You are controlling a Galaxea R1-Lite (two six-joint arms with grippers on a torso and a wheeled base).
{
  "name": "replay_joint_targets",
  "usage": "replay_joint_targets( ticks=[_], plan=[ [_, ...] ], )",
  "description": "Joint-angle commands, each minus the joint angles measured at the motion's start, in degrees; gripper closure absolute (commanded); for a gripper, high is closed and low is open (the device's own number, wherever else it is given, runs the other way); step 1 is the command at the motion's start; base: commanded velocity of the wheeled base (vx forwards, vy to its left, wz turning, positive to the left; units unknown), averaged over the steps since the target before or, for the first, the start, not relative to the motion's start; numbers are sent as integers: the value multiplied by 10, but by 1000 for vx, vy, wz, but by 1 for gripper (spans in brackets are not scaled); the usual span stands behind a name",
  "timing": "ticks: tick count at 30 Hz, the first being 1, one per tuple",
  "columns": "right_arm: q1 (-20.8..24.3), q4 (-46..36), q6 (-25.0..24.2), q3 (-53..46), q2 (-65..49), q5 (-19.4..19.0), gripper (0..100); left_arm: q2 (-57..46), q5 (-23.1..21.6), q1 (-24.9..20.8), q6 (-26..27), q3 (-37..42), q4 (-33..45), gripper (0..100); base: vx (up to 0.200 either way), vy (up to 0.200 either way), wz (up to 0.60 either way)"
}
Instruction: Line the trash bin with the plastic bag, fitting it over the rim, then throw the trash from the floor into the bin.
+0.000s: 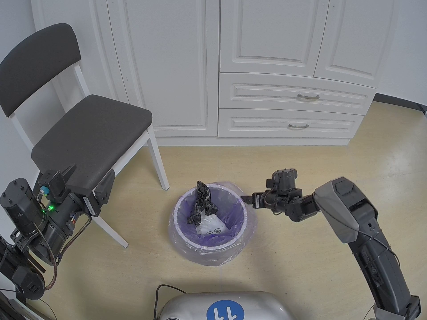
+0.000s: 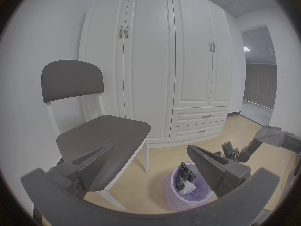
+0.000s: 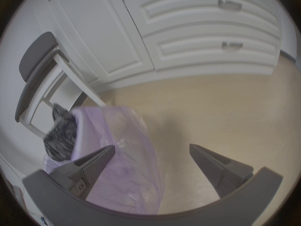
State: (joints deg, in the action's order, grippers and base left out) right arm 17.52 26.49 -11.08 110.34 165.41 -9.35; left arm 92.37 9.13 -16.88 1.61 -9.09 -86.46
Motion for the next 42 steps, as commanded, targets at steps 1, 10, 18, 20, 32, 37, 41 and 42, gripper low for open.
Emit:
replay_joint_targets(
  ticks=[1, 10, 18, 20, 32, 37, 41, 42],
  plan=[
    [10, -38, -17, 43, 70, -15, 0, -3, -5, 9, 0, 5, -13, 0, 0, 0, 0],
    [5, -59, -17, 43, 69, -17, 0, 8, -5, 4, -1, 11, -13, 0, 0, 0, 0],
    [5, 43, -82, 43, 26, -11, 0, 53, -4, -6, -4, 13, -13, 0, 0, 0, 0],
    [-3, 15, -82, 23, -5, -11, 0, 54, -4, -6, -3, 11, -13, 0, 0, 0, 0],
    [-59, -326, 80, 43, -55, -11, 0, 54, -21, -14, -1, 15, -13, 0, 0, 0, 0],
    [-62, -395, 170, 43, -45, -33, 0, 65, -20, -20, -2, 14, -13, 0, 0, 0, 0],
    [-57, -401, 214, 43, -37, -76, 0, 66, -20, -33, -3, 16, -13, 0, 0, 0, 0],
    [-54, -405, 217, 43, -33, -82, 0, 66, -20, -33, -3, 16, -13, 0, 0, 0, 0]
  ],
)
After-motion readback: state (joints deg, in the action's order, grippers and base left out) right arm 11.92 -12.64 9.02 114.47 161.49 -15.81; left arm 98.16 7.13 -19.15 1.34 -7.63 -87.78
